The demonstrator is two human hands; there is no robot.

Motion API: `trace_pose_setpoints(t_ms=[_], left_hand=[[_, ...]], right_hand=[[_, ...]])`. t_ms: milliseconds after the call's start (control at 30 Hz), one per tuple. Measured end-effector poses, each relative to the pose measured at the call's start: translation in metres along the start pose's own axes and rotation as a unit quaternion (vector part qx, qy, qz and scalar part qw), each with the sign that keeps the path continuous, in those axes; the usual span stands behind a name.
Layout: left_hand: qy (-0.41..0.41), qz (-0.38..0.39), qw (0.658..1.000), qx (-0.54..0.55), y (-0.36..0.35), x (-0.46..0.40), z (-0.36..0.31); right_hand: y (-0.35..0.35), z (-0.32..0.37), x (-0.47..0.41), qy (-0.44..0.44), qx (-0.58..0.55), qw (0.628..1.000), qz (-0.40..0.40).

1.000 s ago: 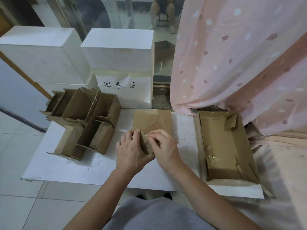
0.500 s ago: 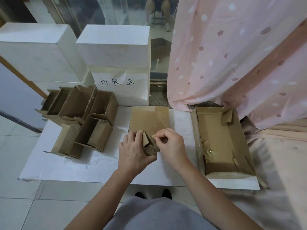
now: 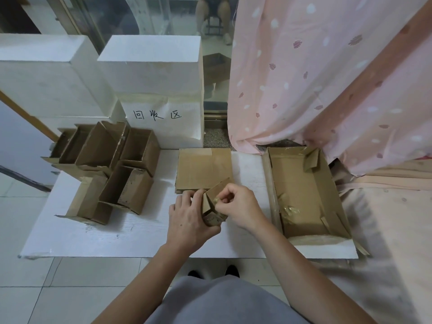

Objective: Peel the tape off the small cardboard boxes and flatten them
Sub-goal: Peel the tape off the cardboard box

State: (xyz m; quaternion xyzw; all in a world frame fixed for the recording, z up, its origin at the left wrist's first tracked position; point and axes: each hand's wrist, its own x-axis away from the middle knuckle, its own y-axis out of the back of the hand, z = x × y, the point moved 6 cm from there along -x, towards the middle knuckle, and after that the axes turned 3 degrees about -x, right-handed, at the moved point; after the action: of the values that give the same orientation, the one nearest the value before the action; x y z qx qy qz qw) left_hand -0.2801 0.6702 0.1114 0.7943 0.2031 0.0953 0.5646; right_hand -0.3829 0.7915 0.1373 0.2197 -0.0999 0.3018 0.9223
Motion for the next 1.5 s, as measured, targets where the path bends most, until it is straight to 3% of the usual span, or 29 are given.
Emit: trace_pose_setpoints(t_ms=[200, 333, 500, 667, 967, 1500], left_hand=[[0.004, 0.004, 1.0, 0.017, -0.003, 0.002, -0.012], [0.002, 0.011, 0.999, 0.04, -0.003, -0.001, -0.012], [-0.003, 0.008, 0.994, 0.109, -0.001, -0.002, -0.006], [0.012, 0.012, 0.995, 0.099, -0.004, 0.002, -0.001], [-0.043, 0.054, 0.997, 0.018, -0.012, 0.0, -0.002], [-0.155, 0.097, 0.983, -0.022, -0.031, -0.013, -0.039]], right_hand=[[0.008, 0.01, 0.005, 0.115, 0.228, 0.965, -0.055], [0.01, 0.012, 0.007, 0.175, 0.25, 0.95, -0.063], [0.009, 0.016, 0.016, 0.249, 0.257, 0.934, 0.001], [0.008, 0.003, 0.013, 0.174, 0.153, 0.971, 0.053], [0.014, -0.02, 0.005, 0.053, 0.042, 0.997, 0.027], [0.047, -0.061, 0.004, 0.018, 0.062, 0.995, 0.074]])
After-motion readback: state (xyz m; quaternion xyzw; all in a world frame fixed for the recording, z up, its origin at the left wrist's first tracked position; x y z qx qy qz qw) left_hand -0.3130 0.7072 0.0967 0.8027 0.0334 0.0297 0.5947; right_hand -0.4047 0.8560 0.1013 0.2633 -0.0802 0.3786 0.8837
